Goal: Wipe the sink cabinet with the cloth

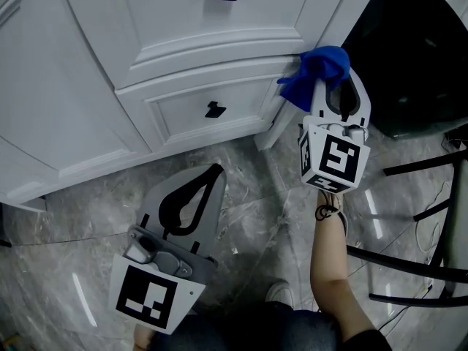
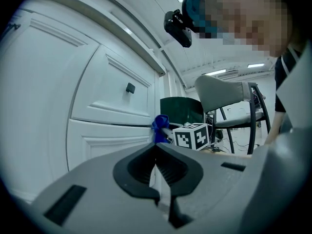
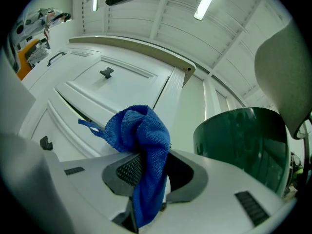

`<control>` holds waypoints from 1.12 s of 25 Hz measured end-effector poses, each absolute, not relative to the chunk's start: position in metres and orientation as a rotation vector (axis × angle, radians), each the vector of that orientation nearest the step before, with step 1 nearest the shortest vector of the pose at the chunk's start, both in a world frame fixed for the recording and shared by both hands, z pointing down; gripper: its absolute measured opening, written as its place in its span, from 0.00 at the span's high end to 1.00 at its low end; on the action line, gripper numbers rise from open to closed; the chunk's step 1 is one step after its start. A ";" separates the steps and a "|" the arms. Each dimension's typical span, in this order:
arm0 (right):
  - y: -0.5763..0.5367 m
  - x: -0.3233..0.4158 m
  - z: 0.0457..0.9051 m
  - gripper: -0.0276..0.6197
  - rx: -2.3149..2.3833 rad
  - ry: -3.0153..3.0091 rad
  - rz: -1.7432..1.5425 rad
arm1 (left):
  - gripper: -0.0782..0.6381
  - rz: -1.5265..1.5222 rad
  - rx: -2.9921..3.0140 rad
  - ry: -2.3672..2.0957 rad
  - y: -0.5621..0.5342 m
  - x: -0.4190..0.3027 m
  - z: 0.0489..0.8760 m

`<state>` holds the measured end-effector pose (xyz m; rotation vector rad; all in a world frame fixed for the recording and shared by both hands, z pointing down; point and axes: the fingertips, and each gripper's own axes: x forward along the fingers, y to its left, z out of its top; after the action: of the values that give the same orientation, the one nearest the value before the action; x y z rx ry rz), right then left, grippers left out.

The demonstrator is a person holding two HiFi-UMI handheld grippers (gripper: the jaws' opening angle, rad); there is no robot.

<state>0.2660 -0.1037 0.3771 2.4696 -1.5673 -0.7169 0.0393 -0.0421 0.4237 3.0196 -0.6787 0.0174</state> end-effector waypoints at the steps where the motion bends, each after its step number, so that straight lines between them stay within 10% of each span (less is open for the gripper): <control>1: -0.104 0.266 0.380 0.78 2.468 -1.569 -0.710 | 0.89 0.021 3.021 -0.685 -0.042 0.038 0.424; 28: -0.105 0.267 0.427 0.78 2.466 -1.554 -0.615 | 0.89 0.009 3.016 -0.621 -0.035 0.035 0.423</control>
<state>0.2672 -0.1053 0.4266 2.4659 -1.5536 -0.6152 0.0353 -0.0347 0.4233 3.0160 -0.6212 0.0088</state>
